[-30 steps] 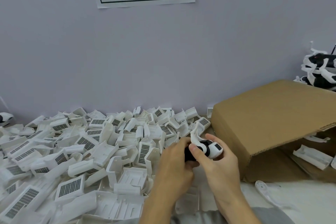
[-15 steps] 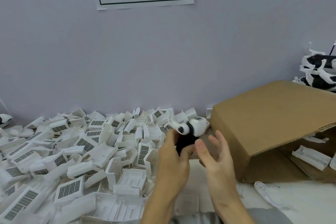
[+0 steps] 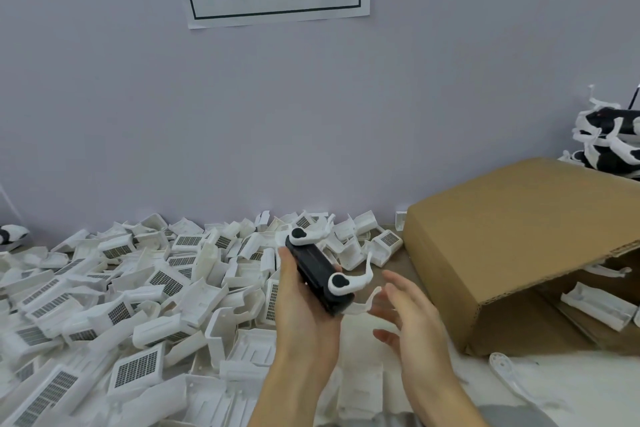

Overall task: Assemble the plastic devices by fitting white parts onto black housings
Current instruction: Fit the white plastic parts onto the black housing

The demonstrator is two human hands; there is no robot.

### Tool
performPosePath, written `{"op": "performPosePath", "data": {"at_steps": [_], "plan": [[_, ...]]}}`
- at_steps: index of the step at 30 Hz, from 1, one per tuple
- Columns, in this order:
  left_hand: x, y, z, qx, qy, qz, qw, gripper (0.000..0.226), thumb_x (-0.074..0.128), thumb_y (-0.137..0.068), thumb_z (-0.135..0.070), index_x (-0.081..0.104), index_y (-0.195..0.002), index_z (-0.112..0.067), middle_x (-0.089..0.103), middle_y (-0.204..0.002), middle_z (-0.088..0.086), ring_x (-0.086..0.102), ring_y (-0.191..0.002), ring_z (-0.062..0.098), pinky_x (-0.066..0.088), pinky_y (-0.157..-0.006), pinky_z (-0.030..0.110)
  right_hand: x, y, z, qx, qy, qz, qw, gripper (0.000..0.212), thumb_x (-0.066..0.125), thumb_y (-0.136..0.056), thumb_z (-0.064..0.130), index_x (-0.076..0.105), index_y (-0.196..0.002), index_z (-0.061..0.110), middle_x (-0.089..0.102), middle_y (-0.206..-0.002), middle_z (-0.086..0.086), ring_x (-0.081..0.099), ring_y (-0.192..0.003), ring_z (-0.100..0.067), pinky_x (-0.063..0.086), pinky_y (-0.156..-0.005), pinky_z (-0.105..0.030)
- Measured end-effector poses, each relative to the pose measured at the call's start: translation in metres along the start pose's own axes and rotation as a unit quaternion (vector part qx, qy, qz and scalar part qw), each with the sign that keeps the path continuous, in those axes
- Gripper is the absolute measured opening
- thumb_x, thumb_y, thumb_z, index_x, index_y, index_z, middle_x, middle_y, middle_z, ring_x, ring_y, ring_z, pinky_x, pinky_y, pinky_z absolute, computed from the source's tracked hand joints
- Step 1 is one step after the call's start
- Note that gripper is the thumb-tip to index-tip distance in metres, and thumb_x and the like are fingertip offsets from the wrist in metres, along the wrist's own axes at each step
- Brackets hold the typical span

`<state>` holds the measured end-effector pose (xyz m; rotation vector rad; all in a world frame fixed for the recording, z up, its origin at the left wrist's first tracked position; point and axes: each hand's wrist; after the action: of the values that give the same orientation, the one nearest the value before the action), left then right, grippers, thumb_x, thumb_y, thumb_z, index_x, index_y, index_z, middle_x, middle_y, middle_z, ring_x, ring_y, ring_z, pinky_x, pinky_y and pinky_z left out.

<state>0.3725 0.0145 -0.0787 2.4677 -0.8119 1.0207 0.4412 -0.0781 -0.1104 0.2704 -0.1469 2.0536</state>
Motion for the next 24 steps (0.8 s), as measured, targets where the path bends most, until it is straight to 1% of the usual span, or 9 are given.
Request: {"op": "performPosePath", "data": {"at_steps": [2, 5, 7, 9, 12, 15, 18, 21, 24], "plan": [[0.002, 0.002, -0.001, 0.001, 0.004, 0.008, 1.000, 0.038, 0.067, -0.079, -0.054, 0.076, -0.074, -0.017, 0.063, -0.072, 0.010, 0.061, -0.063, 0.023, 0.052, -0.072, 0.038, 0.003, 0.002, -0.001, 0.010, 0.025, 0.018, 0.999, 0.020, 0.052, -0.101, 0.023, 0.068, -0.109, 0.031, 0.072, -0.093, 0.001, 0.069, -0.084, -0.016, 0.046, -0.069, -0.032], [0.005, 0.006, -0.003, -0.009, 0.030, 0.011, 0.999, 0.020, 0.071, -0.076, -0.035, 0.073, -0.070, -0.016, 0.061, -0.064, 0.005, 0.060, -0.052, 0.015, 0.054, -0.056, 0.029, 0.004, 0.005, 0.001, 0.016, 0.038, 0.042, 0.998, 0.024, 0.050, -0.102, 0.028, 0.073, -0.102, 0.033, 0.074, -0.094, 0.003, 0.072, -0.079, -0.017, 0.046, -0.068, -0.032], [0.004, 0.005, -0.003, -0.022, 0.041, 0.014, 0.999, 0.024, 0.069, -0.076, -0.035, 0.077, -0.065, -0.016, 0.064, -0.068, 0.005, 0.064, -0.058, 0.017, 0.056, -0.063, 0.031, 0.004, 0.006, 0.004, 0.011, 0.028, 0.082, 0.996, 0.026, 0.049, -0.100, 0.038, 0.075, -0.096, 0.038, 0.076, -0.095, 0.008, 0.072, -0.081, -0.018, 0.046, -0.071, -0.034], [0.002, 0.004, -0.004, -0.022, 0.039, 0.022, 0.999, 0.030, 0.067, -0.082, -0.038, 0.080, -0.068, -0.015, 0.068, -0.073, 0.007, 0.067, -0.064, 0.019, 0.056, -0.075, 0.037, 0.003, 0.008, 0.006, 0.003, 0.016, 0.129, 0.992, 0.026, 0.053, -0.090, 0.054, 0.075, -0.098, 0.041, 0.076, -0.099, 0.008, 0.071, -0.084, -0.018, 0.046, -0.073, -0.035], [0.000, 0.005, -0.005, -0.026, 0.005, 0.053, 0.998, 0.040, 0.058, -0.090, -0.045, 0.082, -0.079, -0.014, 0.073, -0.080, 0.012, 0.072, -0.069, 0.025, 0.058, -0.069, 0.041, 0.005, 0.011, 0.005, -0.018, 0.037, 0.173, 0.984, 0.041, 0.061, -0.071, 0.067, 0.070, -0.105, 0.047, 0.075, -0.101, 0.008, 0.073, -0.088, -0.014, 0.049, -0.071, -0.033], [0.000, 0.007, -0.006, -0.055, -0.059, 0.055, 0.995, 0.048, 0.056, -0.089, -0.048, 0.076, -0.101, -0.006, 0.071, -0.090, 0.019, 0.070, -0.076, 0.033, 0.055, -0.071, 0.045, 0.007, 0.012, 0.002, -0.034, 0.065, 0.180, 0.981, 0.039, 0.067, -0.070, 0.061, 0.066, -0.107, 0.050, 0.074, -0.101, 0.011, 0.073, -0.091, -0.009, 0.051, -0.066, -0.027], [0.000, 0.008, -0.005, -0.060, -0.082, 0.057, 0.993, 0.052, 0.049, -0.097, -0.042, 0.065, -0.122, 0.000, 0.069, -0.105, 0.022, 0.066, -0.083, 0.034, 0.056, -0.067, 0.042, 0.006, 0.011, 0.002, -0.030, 0.079, 0.183, 0.980, 0.030, 0.059, -0.076, 0.048, 0.064, -0.105, 0.054, 0.074, -0.104, 0.012, 0.071, -0.095, -0.009, 0.051, -0.069, -0.028], [0.000, 0.009, -0.005, -0.073, -0.078, 0.063, 0.992, 0.050, 0.049, -0.098, -0.038, 0.067, -0.121, 0.002, 0.070, -0.102, 0.019, 0.065, -0.080, 0.030, 0.056, -0.062, 0.038, 0.004, 0.010, 0.001, -0.022, 0.091, 0.183, 0.979, 0.043, 0.054, -0.075, 0.039, 0.062, -0.115, 0.051, 0.072, -0.109, 0.011, 0.069, -0.100, -0.010, 0.051, -0.072, -0.030], [0.001, 0.010, -0.003, -0.089, -0.086, 0.075, 0.989, 0.053, 0.057, -0.083, -0.040, 0.071, -0.112, 0.002, 0.068, -0.093, 0.017, 0.065, -0.075, 0.030, 0.054, -0.059, 0.036, 0.005, 0.010, 0.000, -0.012, 0.094, 0.179, 0.979, 0.042, 0.054, -0.079, 0.035, 0.060, -0.120, 0.044, 0.072, -0.110, 0.008, 0.071, -0.097, -0.011, 0.052, -0.069, -0.027]]}}
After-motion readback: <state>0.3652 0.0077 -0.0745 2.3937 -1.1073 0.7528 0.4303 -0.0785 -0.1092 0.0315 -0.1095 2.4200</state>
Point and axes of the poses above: each hand's wrist, its own y-axis away from the middle knuckle, its own x-axis out of the palm, z = x × y
